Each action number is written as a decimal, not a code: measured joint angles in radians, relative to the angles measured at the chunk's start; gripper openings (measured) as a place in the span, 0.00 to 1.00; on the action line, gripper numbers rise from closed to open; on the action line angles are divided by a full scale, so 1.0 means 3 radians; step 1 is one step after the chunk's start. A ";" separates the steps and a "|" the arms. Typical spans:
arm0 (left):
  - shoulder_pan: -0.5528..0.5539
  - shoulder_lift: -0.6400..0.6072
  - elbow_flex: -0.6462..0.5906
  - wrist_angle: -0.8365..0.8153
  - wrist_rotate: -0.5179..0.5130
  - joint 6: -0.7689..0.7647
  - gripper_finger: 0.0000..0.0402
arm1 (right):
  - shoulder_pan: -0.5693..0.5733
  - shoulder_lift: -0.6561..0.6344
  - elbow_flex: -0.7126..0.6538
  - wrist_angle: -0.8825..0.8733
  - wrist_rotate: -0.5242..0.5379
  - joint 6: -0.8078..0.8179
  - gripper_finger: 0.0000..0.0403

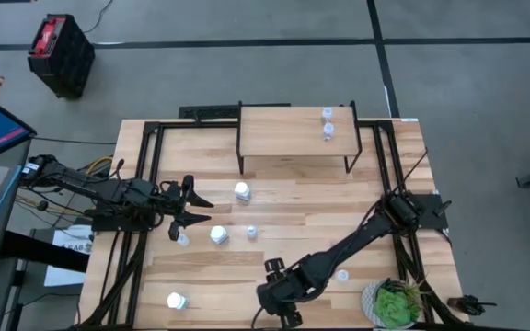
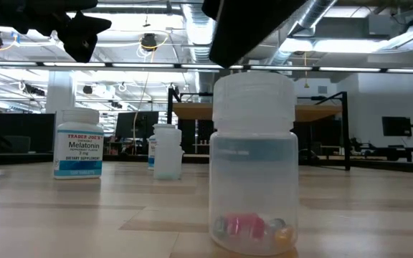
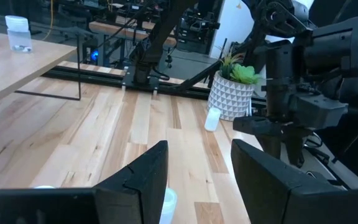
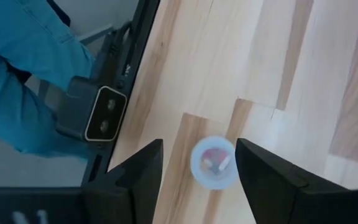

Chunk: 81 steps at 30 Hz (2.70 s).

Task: Pick and place medicine bottles onto shelf by color
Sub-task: Put the transparent medicine bottle onto the right side of the shelf

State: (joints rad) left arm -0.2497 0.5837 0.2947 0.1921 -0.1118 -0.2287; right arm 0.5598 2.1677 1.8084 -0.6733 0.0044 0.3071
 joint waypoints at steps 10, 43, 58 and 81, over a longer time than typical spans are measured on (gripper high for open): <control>-0.0001 -0.0001 0.0000 -0.0001 -0.0001 0.0000 0.41 | -0.0030 0.0215 0.0001 -0.0059 -0.0009 -0.0092 0.55; -0.0001 0.0001 0.0000 -0.0059 -0.0001 0.0025 0.41 | -0.0046 0.0258 0.0000 -0.0443 -0.0022 -0.0014 0.55; -0.0001 0.0000 0.0000 -0.0060 -0.0002 0.0025 0.41 | -0.0142 0.0223 0.0059 -0.0697 -0.0032 0.0575 0.34; -0.0001 -0.0001 0.0000 -0.0070 -0.0017 0.0025 0.41 | -0.1232 -0.1150 0.1093 -0.2984 0.1835 0.1163 0.37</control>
State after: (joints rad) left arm -0.2501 0.5835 0.2947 0.1711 -0.1168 -0.2211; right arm 0.1902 1.8229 2.1364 -1.5684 0.5550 0.6559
